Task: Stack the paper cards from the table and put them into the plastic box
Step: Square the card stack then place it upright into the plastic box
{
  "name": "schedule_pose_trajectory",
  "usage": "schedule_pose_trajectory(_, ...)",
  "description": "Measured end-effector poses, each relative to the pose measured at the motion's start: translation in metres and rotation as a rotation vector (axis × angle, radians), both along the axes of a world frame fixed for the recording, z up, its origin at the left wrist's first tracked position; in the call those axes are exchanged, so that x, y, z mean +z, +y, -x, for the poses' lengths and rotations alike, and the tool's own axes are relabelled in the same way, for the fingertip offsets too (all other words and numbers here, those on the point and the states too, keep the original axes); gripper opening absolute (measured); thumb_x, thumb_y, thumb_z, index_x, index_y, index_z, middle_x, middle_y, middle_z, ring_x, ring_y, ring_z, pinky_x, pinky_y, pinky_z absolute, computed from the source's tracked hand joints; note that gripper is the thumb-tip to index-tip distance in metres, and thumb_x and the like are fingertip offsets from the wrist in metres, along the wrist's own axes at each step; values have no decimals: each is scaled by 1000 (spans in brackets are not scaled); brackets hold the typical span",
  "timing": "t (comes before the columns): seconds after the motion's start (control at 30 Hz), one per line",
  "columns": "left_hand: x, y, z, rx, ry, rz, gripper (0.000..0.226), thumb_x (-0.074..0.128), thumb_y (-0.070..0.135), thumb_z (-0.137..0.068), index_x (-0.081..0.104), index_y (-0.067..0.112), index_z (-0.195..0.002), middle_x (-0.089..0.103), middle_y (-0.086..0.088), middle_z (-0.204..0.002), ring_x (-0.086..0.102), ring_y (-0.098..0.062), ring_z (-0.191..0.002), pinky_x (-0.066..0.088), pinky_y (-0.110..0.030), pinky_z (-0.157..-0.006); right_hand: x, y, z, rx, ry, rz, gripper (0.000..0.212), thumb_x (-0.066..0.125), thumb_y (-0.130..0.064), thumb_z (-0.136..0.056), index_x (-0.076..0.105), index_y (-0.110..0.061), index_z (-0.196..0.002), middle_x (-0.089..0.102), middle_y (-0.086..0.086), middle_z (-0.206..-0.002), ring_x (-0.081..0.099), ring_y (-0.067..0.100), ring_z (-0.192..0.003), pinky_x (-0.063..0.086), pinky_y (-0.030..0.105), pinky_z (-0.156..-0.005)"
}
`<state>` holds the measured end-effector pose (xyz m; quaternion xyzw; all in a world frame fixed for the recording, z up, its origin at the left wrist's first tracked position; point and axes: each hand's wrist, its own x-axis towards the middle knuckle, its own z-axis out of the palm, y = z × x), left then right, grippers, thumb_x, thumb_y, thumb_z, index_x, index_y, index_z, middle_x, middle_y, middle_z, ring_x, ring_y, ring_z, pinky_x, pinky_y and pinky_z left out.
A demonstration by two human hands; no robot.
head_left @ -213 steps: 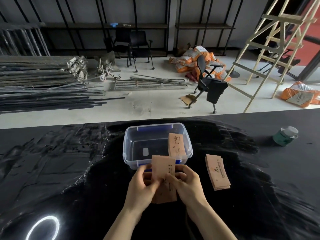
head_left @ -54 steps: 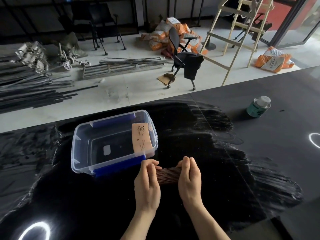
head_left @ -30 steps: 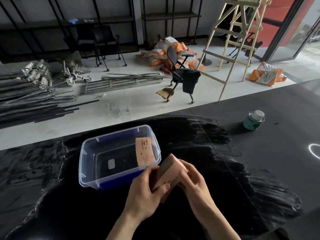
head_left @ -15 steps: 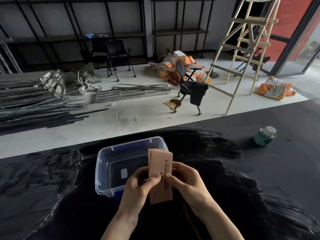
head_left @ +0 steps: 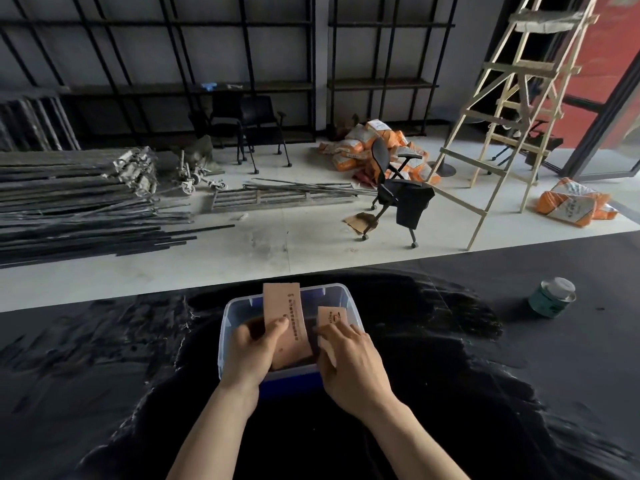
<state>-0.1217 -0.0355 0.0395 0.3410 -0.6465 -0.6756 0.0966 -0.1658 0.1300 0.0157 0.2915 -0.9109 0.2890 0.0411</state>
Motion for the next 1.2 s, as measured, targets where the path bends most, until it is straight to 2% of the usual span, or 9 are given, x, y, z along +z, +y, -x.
schedule_pose_trajectory(0.13, -8, -11, 5, 59, -41, 8, 11, 75, 28, -87, 74, 18, -92, 77, -5, -81, 71, -18, -77, 51, -26, -56, -9, -4, -8, 92, -47, -223, 29, 62, -24, -97, 68, -27, -125, 68, -4, -126, 58, 22, -122, 49, 41, -106)
schedule_pose_trajectory(0.2, -13, -14, 6, 59, -69, 13, 11, 75, 28, -87, 75, 18, -92, 77, -4, -80, 72, -18, -78, 51, -26, -57, -15, -2, -11, 100, -45, -256, 31, 61, -21, -99, 65, -28, -130, 66, -5, -131, 56, 21, -125, 47, 40, -109)
schedule_pose_trajectory(0.43, -25, -13, 10, 11, -192, 46, 25, 76, 24, -86, 74, 9, -106, 79, -13, -92, 76, -27, -84, 61, -35, -70, -20, 10, -31, 151, -12, -253, 28, 57, -17, -101, 65, -29, -125, 68, -9, -124, 60, 17, -119, 48, 33, -103)
schedule_pose_trajectory(0.57, -26, -11, 5, -30, -274, 70, 27, 74, 22, -87, 71, 4, -107, 79, -15, -91, 76, -27, -81, 61, -35, -67, -26, 21, -47, 176, -6, -210, 28, 57, -19, -103, 63, -33, -127, 67, -12, -123, 59, 14, -116, 49, 31, -104)
schedule_pose_trajectory(0.7, -28, -3, -3, -121, -381, 113, 36, 76, 23, -86, 63, 1, -111, 78, -17, -97, 75, -24, -81, 53, -27, -55, -28, 29, -57, 192, -15, -212, 31, 59, -19, -102, 62, -36, -127, 67, -12, -124, 58, 16, -120, 45, 31, -104)
schedule_pose_trajectory(0.8, -31, 5, -9, -185, -454, 80, 41, 77, 21, -85, 49, 4, -111, 75, -20, -108, 72, -28, -90, 58, -38, -72, -28, 33, -62, 228, -9, -216, 30, 61, -21, -100, 64, -38, -126, 68, -13, -123, 60, 15, -118, 47, 31, -100)
schedule_pose_trajectory(0.93, -43, 10, -13, -246, -507, 12, 54, 80, 16, -82, 51, -3, -123, 73, -20, -107, 69, -32, -99, 54, -49, -96, -28, 38, -68, 237, 24, -220, 35, 89, -25, -77, 71, -40, -102, 75, -18, -98, 72, 10, -91, 63, 27, -76)
schedule_pose_trajectory(1.03, -48, 16, -9, -267, -532, -5, 61, 81, 12, -81, 49, -3, -130, 72, -21, -110, 66, -35, -106, 50, -52, -102, -31, 39, -68, 269, 58, -187, 26, 76, -24, -89, 69, -37, -110, 74, -14, -109, 70, 14, -102, 59, 32, -86)
schedule_pose_trajectory(1.2, -52, 25, -3, -267, -539, -38, 59, 80, 9, -82, 48, -5, -130, 70, -24, -113, 65, -39, -111, 49, -55, -103, -29, 40, -69, 258, 53, -194, 23, 71, -22, -90, 69, -37, -107, 73, -14, -106, 69, 15, -98, 59, 32, -85)
